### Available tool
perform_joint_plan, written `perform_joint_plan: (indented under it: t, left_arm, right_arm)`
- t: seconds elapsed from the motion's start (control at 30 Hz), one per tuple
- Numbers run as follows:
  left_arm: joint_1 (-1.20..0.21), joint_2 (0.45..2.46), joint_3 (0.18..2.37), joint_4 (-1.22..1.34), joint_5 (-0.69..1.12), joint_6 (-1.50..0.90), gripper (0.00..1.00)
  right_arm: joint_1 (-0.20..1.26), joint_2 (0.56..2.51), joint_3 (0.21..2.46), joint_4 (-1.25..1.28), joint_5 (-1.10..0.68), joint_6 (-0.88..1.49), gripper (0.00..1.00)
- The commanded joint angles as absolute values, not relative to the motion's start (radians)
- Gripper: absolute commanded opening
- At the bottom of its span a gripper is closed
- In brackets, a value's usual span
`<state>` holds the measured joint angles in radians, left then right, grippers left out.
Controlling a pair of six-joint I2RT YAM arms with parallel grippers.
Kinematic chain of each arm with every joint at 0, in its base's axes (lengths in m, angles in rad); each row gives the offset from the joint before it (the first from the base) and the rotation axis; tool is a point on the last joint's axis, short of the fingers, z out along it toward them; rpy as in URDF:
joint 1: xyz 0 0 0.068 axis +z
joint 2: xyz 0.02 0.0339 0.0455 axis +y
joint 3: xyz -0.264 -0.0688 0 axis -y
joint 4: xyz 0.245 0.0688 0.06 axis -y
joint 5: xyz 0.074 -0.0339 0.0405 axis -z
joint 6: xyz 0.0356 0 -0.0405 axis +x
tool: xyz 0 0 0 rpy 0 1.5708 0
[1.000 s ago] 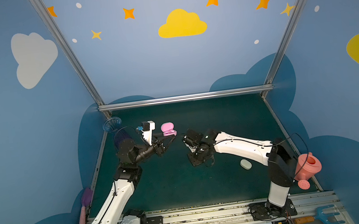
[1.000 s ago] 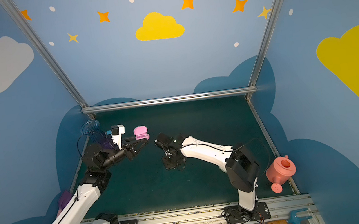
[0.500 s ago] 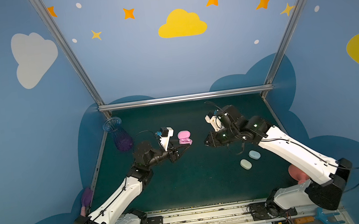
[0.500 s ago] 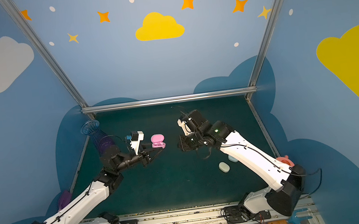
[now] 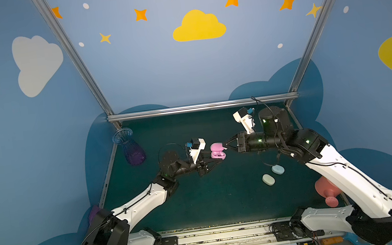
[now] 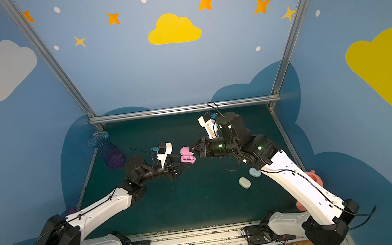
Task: Insert wireless bluetooth earbuds into charging case
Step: Insert the wireless bluetooth earbud into the charging case.
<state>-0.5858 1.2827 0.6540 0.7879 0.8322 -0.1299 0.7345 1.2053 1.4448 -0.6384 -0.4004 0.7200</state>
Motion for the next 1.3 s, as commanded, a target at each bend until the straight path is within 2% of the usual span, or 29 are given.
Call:
perform_joint_plan:
  t: [0.0,0.37,1.27]
  left_arm:
    - [-0.601,1.274,0.696,0.849,0.864,-0.092,0.10]
    - [-0.612,1.246,0.697,0.840,0.857,-0.071,0.10]
    - [-0.613,1.214,0.705,0.815,0.843,-0.060,0.10]
  right_arm:
    - [0.733,1.201,1.407,-0.525,-0.456,0.789,0.14]
    - [0.748,1.196,1.332,-0.439,-0.480,0.845,0.13]
    - [0.778,1.170,1.253,-0.433,-0.477,0.885,0.13]
